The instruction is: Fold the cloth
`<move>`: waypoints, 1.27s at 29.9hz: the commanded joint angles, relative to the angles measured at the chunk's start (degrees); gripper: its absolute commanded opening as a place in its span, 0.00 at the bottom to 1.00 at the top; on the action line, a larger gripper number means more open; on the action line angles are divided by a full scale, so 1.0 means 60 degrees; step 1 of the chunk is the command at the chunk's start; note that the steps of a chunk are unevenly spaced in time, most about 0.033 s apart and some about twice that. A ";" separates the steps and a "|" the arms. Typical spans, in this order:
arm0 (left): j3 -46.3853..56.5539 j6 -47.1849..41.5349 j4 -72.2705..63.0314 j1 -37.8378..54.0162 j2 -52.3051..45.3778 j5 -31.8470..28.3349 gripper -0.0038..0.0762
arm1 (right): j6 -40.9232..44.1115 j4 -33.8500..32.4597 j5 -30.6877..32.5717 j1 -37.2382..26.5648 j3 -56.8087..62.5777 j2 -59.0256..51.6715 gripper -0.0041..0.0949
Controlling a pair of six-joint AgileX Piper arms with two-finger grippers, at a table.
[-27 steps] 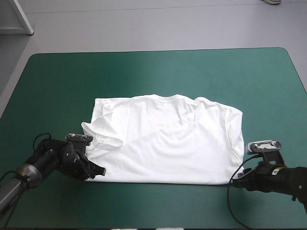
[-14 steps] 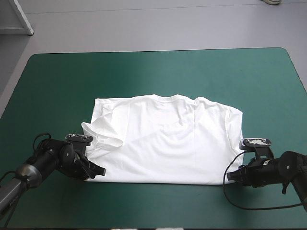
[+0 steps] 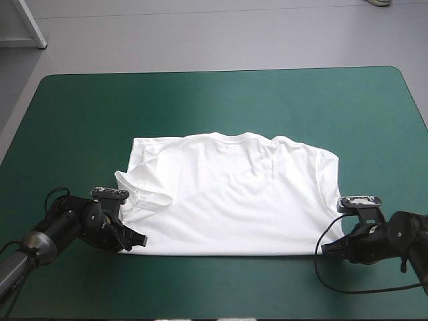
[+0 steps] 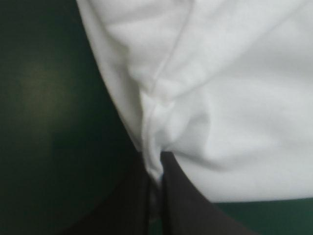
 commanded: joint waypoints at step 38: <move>-0.6920 0.0294 0.2069 -0.0019 0.3067 -0.0536 0.07 | -0.1010 0.0681 -0.1370 -0.0020 -0.6481 0.3800 0.03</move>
